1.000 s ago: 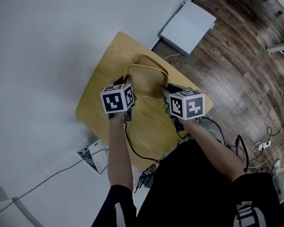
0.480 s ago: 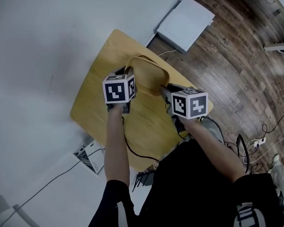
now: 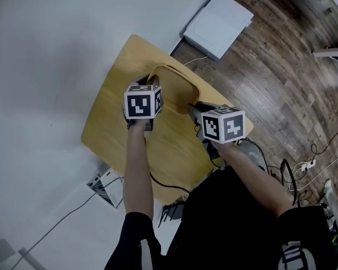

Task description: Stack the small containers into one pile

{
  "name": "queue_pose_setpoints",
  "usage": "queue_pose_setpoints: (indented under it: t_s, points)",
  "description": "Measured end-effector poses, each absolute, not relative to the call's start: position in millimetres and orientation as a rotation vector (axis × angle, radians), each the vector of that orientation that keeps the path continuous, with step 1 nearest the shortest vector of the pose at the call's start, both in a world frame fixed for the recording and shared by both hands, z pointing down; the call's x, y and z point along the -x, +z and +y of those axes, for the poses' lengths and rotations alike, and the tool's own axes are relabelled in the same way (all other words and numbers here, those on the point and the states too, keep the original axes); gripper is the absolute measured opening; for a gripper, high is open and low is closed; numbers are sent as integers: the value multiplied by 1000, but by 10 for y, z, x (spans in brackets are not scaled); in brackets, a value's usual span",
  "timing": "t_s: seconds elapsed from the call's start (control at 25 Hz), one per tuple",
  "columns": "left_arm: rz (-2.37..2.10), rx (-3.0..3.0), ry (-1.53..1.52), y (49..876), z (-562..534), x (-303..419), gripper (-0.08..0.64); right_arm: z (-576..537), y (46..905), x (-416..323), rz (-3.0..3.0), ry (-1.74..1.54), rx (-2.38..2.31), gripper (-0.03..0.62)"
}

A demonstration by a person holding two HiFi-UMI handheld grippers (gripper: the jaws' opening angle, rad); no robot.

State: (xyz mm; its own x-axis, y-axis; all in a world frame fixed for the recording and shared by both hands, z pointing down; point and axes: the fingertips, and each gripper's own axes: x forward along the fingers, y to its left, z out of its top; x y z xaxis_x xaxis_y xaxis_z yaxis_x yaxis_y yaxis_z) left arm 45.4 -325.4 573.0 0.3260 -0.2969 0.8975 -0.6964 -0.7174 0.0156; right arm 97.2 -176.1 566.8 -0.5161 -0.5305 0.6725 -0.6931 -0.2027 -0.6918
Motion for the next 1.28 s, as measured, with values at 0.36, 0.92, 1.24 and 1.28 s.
queue_pose_setpoints:
  t_s: [0.36, 0.92, 1.24, 1.28]
  points:
    - [-748, -2290, 1540, 5725, -3263, -630, 80, -1732, 5586, -917, -1884, 2000, -1436, 95]
    - [-669, -2301, 1605, 5930, -3179, -745, 77, -1671, 5816, -1016, -1814, 2053, -1463, 94]
    - [-713, -2351, 1622, 5884, -3129, -681, 81, -1643, 5810, -1024, -1843, 1972, -1446, 95]
    - [-722, -2355, 1620, 5884, -3126, -635, 83, -1645, 5806, -1011, -1849, 1947, -1448, 95]
